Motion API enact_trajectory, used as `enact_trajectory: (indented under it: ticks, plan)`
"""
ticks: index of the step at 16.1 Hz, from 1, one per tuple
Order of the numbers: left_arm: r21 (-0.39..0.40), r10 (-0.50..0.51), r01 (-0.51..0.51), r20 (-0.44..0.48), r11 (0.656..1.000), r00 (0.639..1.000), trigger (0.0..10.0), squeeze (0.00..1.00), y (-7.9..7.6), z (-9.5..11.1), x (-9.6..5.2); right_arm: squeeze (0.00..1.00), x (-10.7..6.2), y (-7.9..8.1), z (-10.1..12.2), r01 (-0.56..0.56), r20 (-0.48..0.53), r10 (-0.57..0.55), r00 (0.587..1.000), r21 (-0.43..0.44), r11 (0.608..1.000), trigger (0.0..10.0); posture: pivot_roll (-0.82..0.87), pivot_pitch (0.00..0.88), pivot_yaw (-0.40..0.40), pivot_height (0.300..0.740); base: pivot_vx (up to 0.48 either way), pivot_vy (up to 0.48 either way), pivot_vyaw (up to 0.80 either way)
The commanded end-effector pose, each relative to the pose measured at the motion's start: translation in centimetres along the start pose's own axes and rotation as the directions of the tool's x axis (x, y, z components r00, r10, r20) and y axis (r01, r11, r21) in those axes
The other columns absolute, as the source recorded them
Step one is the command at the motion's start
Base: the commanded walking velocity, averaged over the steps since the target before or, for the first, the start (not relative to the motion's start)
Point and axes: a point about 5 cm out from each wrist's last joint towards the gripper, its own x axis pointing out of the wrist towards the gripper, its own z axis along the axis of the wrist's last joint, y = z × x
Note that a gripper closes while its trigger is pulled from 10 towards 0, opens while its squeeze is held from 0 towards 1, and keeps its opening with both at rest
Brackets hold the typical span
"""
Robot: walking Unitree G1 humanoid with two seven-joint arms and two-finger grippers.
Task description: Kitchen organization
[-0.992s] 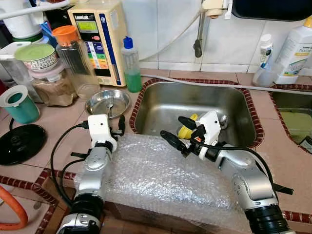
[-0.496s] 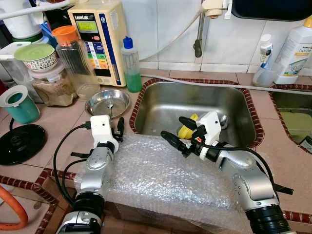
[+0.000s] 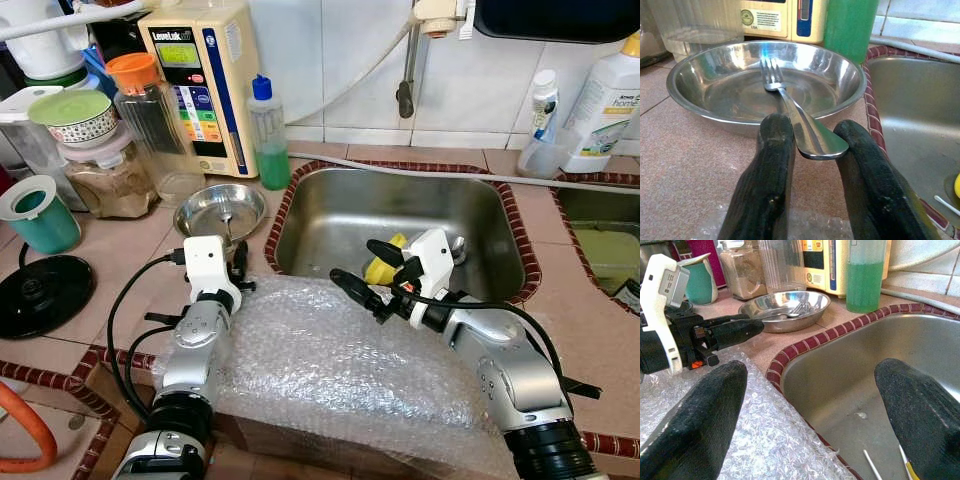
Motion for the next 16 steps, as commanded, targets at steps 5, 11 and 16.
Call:
enact_trajectory:
  ticks: [5, 11, 16]
  plan:
    - [0.020, 0.024, -0.023, -0.024, 1.000, 0.999, 0.0, 0.00, 0.8, -0.5, -0.2, 0.22, 0.2, 0.3, 0.3, -0.008, 0.009, 0.008, 1.000, -0.022, 1.000, 10.0, -0.04, 0.000, 0.089, 0.740, 0.000, 0.000, 0.00]
    - [0.103, 0.101, -0.111, 0.103, 0.988, 0.990, 0.0, 0.00, 1.5, 1.0, -0.9, 0.07, 0.1, 0.1, 0.3, -0.003, 0.006, 0.003, 1.000, -0.026, 1.000, 10.0, -0.04, 0.000, 0.083, 0.740, 0.000, 0.000, 0.00]
    - [0.172, 0.048, -0.089, 0.233, 0.981, 0.971, 0.0, 0.00, 0.9, 3.3, -1.9, 0.00, 0.1, -0.3, 0.2, 0.013, 0.003, -0.013, 1.000, -0.021, 1.000, 10.0, -0.04, 0.000, 0.076, 0.740, 0.000, 0.000, 0.00]
